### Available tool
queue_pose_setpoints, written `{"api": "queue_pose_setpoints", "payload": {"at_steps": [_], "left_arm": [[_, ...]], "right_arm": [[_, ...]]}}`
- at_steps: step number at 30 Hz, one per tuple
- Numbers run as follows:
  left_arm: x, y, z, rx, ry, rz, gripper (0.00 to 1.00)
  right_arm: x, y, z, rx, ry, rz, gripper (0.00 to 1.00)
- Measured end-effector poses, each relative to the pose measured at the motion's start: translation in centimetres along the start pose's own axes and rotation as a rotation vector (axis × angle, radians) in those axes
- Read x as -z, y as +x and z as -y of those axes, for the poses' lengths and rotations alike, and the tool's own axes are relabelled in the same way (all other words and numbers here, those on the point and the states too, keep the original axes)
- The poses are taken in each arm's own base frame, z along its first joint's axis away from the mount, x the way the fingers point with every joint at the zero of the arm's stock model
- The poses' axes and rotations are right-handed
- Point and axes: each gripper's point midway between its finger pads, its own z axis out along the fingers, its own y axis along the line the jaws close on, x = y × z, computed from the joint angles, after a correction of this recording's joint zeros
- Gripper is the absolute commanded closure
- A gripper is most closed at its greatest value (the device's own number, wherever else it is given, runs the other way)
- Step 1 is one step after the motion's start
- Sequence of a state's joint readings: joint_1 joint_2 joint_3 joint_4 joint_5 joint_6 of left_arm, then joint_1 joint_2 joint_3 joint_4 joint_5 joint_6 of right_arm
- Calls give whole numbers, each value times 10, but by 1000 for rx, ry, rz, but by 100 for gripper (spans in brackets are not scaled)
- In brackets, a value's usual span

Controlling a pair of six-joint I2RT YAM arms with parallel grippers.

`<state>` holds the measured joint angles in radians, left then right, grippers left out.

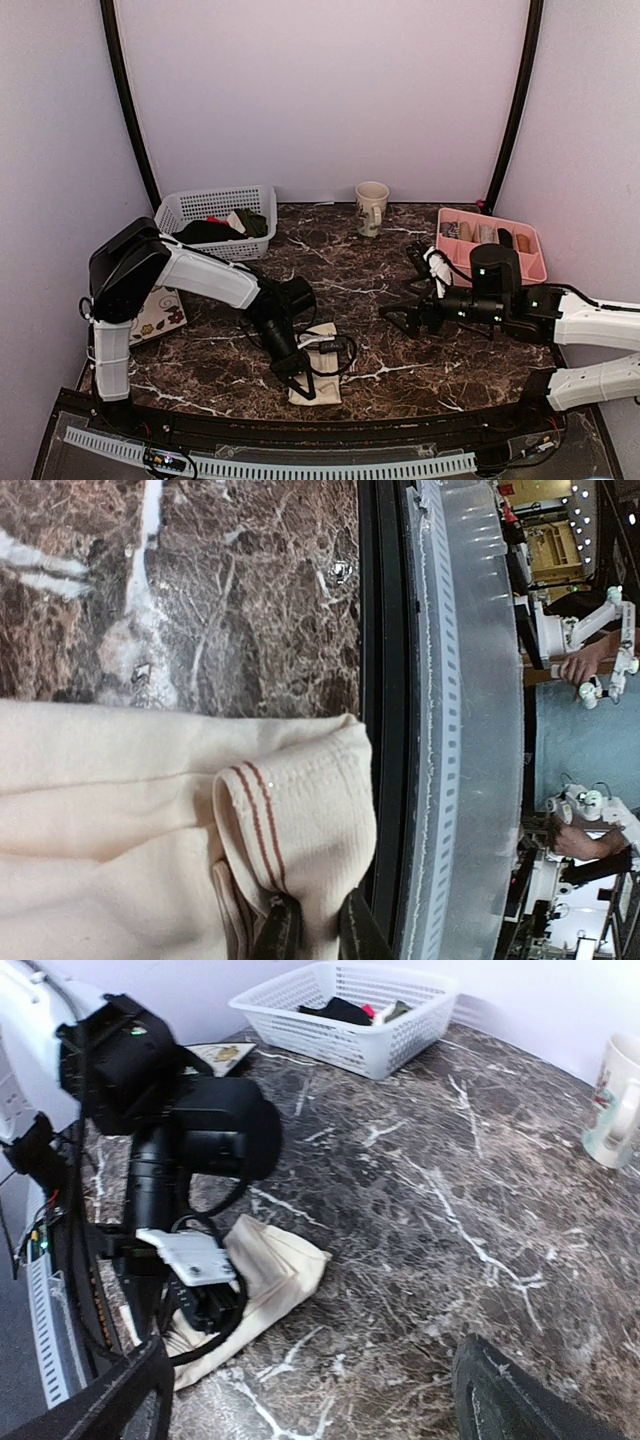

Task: Roll the underwear
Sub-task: Roll the underwear at the center of the board.

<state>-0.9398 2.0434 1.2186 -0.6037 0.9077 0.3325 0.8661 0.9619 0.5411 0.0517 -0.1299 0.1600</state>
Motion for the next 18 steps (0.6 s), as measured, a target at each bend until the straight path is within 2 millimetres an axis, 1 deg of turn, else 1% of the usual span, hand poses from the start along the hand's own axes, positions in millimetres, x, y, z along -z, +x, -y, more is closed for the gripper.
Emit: {"api": "queue_pose_setpoints", "payload": {"at_steps": [2,6,7,11,14,18], "left_arm": [[1,-1,0,29,32,2,98],[1,-1,-2,81,89,6,98],[2,-1,-2,91,101,10,98],[3,-2,-3,117,132,18,98],[3,-2,-3,136,152,22,98],[3,-2,-4,152,168,25,98]], "right_arm": [[2,7,-10,19,-46,-9,12],[9,35,-36,81,-132,-40,20],[12,45,-46,103,-161,-52,22],[13,66,-70,191,-222,-89,26],[10,79,-83,260,-251,-123,28],[3,96,-92,328,-270,-170,33]]}}
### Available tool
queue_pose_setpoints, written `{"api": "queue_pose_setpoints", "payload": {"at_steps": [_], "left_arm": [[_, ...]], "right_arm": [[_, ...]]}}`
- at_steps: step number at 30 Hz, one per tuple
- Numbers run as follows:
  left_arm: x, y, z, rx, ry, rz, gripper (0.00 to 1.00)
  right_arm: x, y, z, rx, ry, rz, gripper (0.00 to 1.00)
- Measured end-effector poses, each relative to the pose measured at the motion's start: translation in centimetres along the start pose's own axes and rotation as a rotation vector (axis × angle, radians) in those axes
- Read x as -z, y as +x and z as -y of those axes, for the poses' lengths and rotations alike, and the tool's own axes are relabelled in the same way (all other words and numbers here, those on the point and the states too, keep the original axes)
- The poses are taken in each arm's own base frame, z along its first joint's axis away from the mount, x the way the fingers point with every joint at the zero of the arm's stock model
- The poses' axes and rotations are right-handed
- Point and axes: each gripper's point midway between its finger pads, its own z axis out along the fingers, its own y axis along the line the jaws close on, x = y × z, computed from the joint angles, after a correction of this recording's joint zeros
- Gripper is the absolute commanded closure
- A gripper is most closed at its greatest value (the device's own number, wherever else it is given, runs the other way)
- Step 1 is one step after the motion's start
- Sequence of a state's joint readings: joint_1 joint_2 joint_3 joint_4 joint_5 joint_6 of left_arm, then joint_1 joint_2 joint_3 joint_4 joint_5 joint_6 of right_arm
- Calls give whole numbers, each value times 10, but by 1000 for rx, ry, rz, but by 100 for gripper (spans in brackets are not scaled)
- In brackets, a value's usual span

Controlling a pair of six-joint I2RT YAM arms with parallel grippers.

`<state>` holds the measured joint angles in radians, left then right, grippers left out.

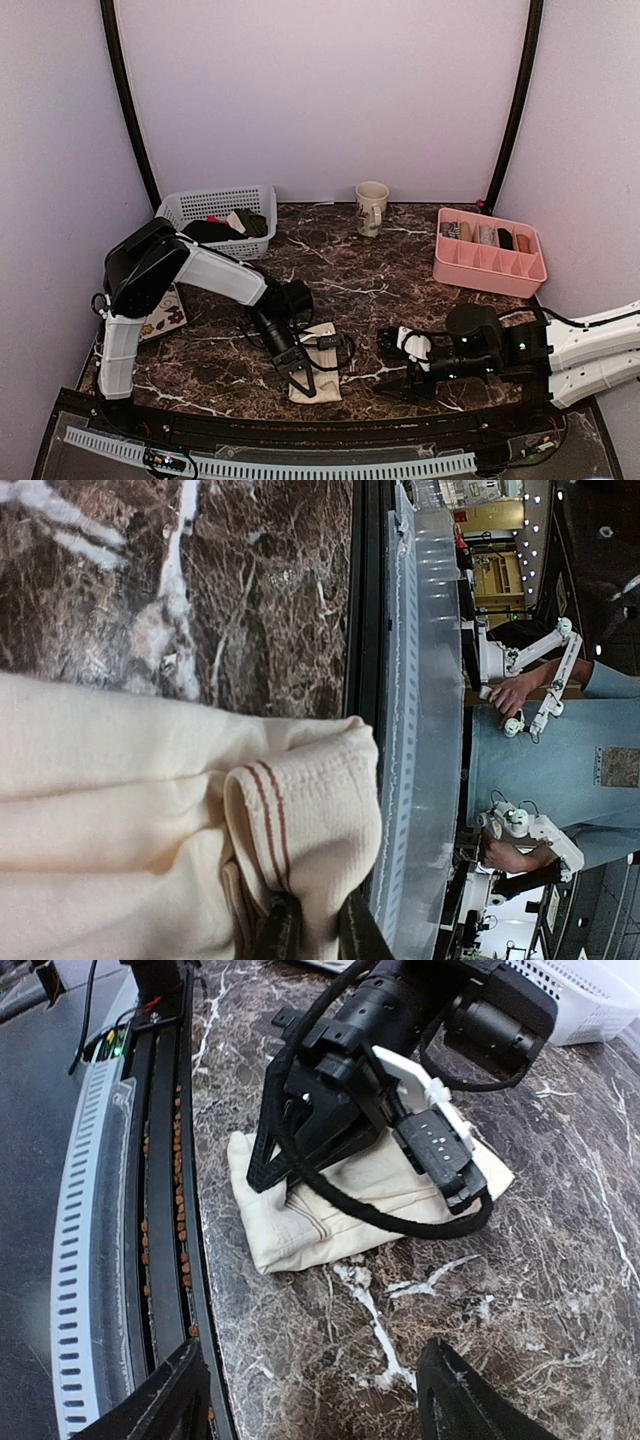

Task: Roll the underwear
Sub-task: Roll the underwear at the center of the board.

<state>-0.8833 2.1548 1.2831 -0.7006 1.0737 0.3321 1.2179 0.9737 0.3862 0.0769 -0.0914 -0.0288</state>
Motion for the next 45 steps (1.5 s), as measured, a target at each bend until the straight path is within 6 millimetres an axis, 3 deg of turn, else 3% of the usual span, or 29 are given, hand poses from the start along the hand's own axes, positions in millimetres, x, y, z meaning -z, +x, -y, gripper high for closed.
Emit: {"api": "queue_pose_setpoints", "payload": {"at_steps": [19,32,38,41,45], "left_arm": [[0,-1,-1,45,49,6,97],[-1,-1,0,62,61,5,97],[0,-1,-1,64,63,6,96],[1,-2,-1,66,65,9,96],[0,-1,-1,71,73,11,94]], "right_arm": [[-47,37,-30,175,-69,-118,45],[-87,8,-31,288,-59,-73,46],[-107,14,-33,351,-71,-101,47],[-118,22,-32,379,-72,-132,51],[-128,35,-28,416,-62,-172,68]]}}
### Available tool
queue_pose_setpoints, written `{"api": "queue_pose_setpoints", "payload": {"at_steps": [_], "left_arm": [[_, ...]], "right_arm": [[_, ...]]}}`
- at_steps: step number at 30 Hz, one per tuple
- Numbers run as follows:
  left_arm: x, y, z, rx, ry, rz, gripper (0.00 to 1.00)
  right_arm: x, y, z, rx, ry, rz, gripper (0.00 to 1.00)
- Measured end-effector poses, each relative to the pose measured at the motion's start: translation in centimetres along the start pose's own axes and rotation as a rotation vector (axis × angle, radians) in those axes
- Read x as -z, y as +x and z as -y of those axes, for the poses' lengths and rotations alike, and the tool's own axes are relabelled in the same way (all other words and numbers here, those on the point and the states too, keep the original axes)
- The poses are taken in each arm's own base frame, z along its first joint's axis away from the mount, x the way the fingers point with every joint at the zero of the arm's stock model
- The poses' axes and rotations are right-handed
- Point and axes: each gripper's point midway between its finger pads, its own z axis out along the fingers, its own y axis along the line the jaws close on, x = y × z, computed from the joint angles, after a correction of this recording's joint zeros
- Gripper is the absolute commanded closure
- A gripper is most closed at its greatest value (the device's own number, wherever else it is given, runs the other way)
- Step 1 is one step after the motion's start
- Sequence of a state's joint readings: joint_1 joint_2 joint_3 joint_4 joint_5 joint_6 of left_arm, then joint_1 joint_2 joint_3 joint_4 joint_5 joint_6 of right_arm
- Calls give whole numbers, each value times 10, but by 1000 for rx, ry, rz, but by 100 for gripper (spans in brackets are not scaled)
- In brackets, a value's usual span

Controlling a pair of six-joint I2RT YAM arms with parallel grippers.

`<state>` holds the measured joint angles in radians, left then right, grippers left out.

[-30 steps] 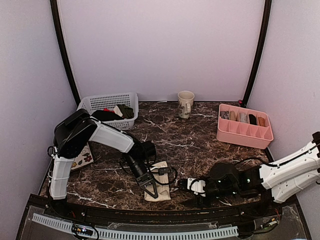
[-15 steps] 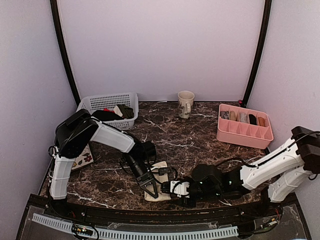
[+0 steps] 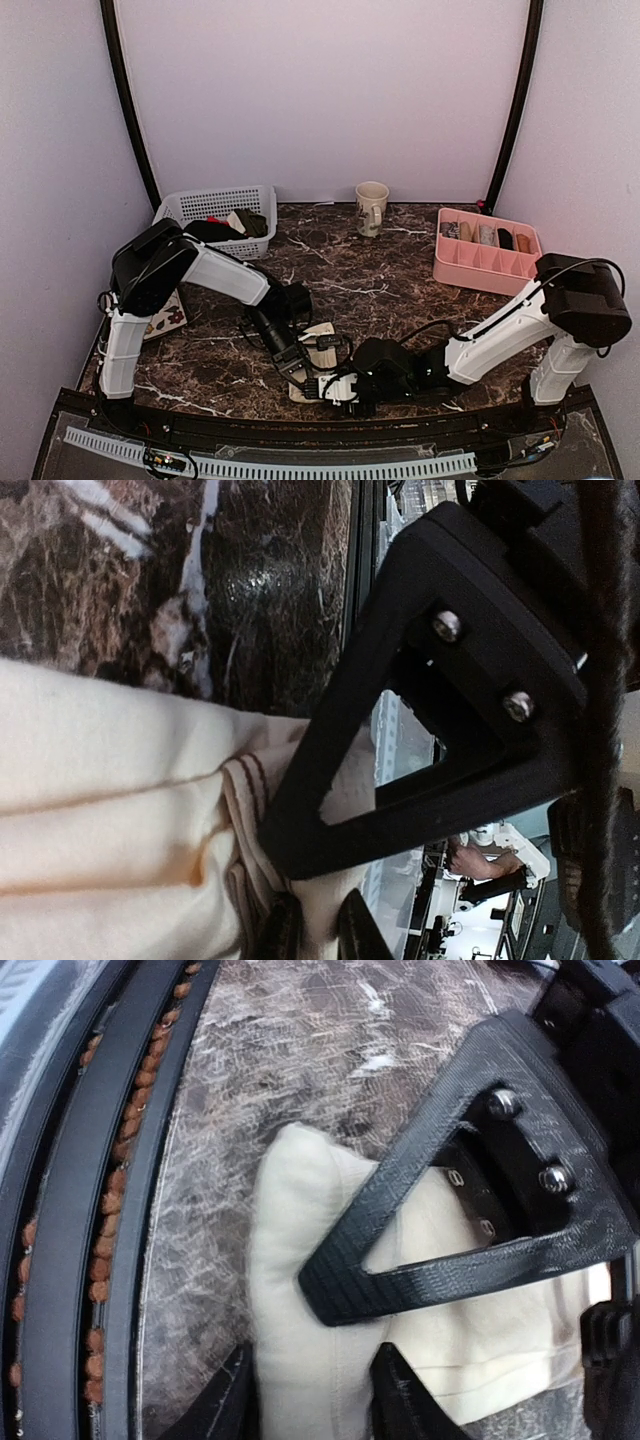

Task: Roll the underwear
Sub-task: Roll the underwear at the center of the board.

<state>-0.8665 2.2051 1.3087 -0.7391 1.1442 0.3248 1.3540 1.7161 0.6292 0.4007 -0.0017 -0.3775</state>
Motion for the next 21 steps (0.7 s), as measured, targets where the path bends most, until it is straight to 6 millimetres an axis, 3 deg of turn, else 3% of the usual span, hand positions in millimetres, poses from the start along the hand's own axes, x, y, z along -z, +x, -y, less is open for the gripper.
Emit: {"api": "queue_pose_setpoints", "payload": {"at_steps": [2,5,9,13,17,21], "left_arm": [[0,0,0,2,2,1,90],[3,-1,-1,10,1,6,71],[11,-5,3,22,11,26,46],[36,-13,-5,11,-70,76,40],[101,-27,-17,-53,-291,217,38],[178,-33,-7,-147,-563,405,31]], "right_arm": [[-2,0,2,12,11,-5,81],[-2,0,5,20,20,-10,99],[0,-1,8,-13,7,-13,100],[4,-2,9,-102,-42,-32,100],[9,0,11,-239,-109,-63,100],[13,-4,13,-371,-185,-88,100]]}}
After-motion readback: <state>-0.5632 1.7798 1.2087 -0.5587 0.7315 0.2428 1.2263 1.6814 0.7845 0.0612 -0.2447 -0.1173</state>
